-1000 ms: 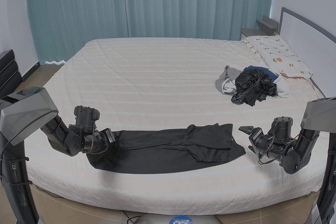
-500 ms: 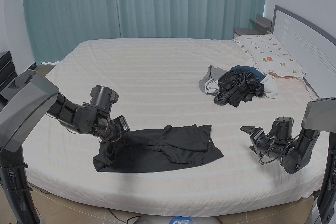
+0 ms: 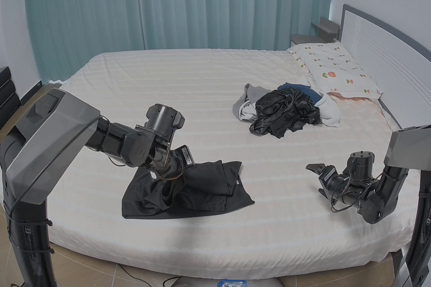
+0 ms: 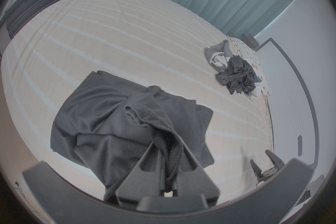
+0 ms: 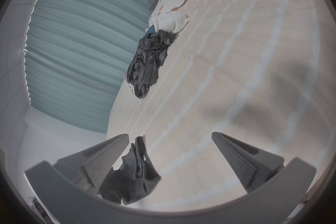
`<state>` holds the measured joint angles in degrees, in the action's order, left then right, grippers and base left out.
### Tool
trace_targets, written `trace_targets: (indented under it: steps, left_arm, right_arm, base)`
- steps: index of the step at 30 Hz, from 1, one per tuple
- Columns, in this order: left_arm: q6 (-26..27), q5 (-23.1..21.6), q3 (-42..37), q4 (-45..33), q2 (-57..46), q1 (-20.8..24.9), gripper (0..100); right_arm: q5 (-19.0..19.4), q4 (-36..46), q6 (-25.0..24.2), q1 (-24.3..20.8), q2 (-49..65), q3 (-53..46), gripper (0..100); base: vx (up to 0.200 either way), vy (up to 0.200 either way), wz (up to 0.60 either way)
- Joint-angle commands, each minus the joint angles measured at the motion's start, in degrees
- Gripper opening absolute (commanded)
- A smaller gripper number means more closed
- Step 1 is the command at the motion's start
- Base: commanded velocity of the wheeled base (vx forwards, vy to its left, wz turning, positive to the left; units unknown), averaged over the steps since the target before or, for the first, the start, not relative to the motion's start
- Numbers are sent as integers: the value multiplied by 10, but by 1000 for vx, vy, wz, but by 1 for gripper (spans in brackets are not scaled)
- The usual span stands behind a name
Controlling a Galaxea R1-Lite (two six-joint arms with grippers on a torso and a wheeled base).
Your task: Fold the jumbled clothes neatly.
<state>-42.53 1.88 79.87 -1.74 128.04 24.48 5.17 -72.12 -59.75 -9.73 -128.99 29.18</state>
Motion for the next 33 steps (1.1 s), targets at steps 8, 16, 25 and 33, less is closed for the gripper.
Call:
trace_targets:
  steps: [8,16,25,33]
  left_arm:
    - [-49,6,111,-39,72,18,0]
    - [-53,5,129,-59,91,27,0]
    - [-55,-1,136,-60,98,29,100]
    - [-55,-5,83,-54,85,16,100]
  right_arm:
    - [-1,-1,2,-6,-11,0,100]
    - [-1,0,2,-6,-13,-1,100]
    - [-1,0,2,-6,-14,-2,100]
    - [-2,-1,2,-11,-16,-7,100]
  base:
    - [0,-150,0]
    - [0,0,0]
    - [0,0,0]
    - [0,0,0]
